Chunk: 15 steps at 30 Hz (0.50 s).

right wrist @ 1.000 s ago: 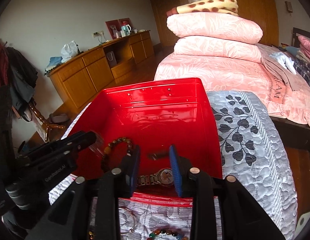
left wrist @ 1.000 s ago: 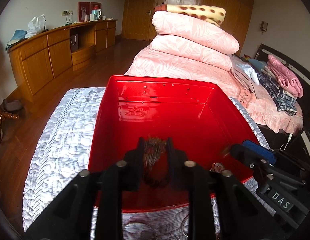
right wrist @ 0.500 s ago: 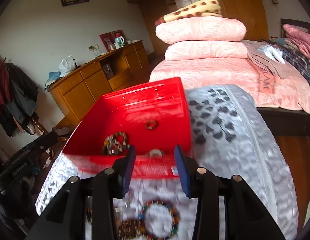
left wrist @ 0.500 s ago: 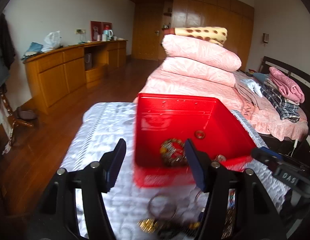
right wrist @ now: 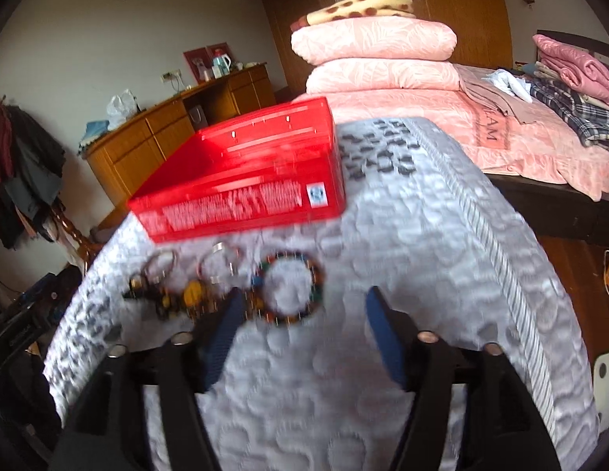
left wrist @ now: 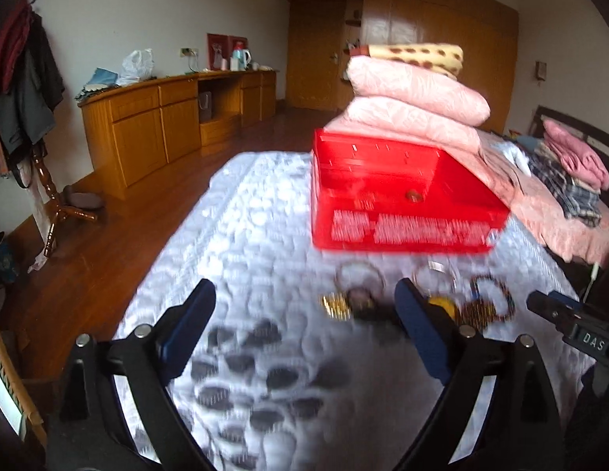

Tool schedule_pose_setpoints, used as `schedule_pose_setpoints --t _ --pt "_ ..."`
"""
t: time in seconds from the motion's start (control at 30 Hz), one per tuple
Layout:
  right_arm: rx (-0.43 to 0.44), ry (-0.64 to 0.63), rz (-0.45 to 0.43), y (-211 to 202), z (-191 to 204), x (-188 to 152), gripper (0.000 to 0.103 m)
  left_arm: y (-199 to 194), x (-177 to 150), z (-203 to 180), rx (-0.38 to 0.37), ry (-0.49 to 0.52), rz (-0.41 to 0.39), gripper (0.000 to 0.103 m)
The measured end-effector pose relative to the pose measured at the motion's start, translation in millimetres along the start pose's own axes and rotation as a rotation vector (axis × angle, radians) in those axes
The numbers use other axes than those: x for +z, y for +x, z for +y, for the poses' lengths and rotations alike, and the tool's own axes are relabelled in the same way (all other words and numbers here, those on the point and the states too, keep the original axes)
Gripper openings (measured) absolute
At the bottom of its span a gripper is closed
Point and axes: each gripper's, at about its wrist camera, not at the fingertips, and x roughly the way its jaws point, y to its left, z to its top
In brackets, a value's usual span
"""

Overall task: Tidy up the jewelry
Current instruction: 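Withdraw both tools from the tin toward the remaining jewelry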

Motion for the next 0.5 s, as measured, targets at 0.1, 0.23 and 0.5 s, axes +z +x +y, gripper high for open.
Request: schedule_pose_setpoints --t 0.1,0.23,0.5 --pt "-0.027 -0.013 0.016 -1 1 -8 0.085 -5 -14 -3 0.008 0.034 0.009 0.095" --pt "-0.047 -0.036 -0.002 -7 4 -11 0.094 -11 -25 -7 0.026 0.070 0.006 0.096" --pt "-0.041 -0.088 -0.010 -12 14 -14 0.097 -22 -37 -12 0.009 0.109 -0.019 0.098"
